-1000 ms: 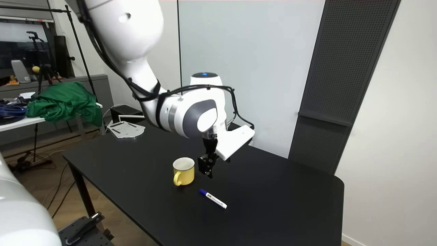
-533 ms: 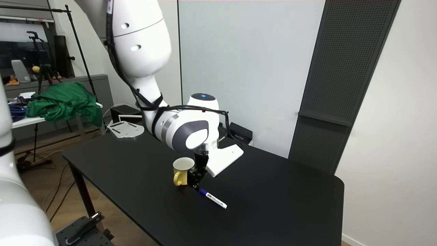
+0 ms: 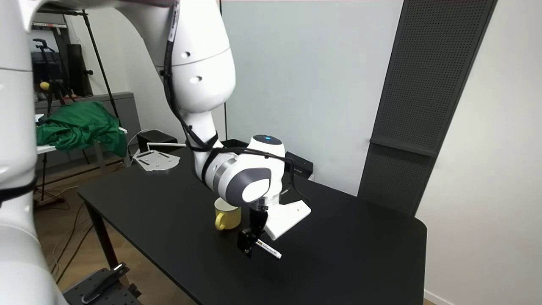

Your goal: Put the marker in the cup

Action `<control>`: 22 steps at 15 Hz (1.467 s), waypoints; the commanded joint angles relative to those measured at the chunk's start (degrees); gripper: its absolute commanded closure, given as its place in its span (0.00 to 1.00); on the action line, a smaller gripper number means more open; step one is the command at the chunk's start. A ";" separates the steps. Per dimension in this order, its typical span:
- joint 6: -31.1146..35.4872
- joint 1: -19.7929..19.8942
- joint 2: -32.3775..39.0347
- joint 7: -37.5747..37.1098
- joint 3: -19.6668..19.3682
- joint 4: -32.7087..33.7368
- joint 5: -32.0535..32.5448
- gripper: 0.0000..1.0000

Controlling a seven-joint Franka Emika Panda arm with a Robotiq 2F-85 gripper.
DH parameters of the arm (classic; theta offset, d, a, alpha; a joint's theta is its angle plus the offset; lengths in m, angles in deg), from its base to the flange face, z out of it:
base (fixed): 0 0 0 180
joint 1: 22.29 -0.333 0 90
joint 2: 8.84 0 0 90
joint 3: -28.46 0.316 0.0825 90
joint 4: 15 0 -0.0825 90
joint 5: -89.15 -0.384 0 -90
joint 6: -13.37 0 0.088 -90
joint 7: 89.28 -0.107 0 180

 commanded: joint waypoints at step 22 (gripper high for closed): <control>4.20 2.64 8.17 -9.86 0.49 6.77 14.82 1.00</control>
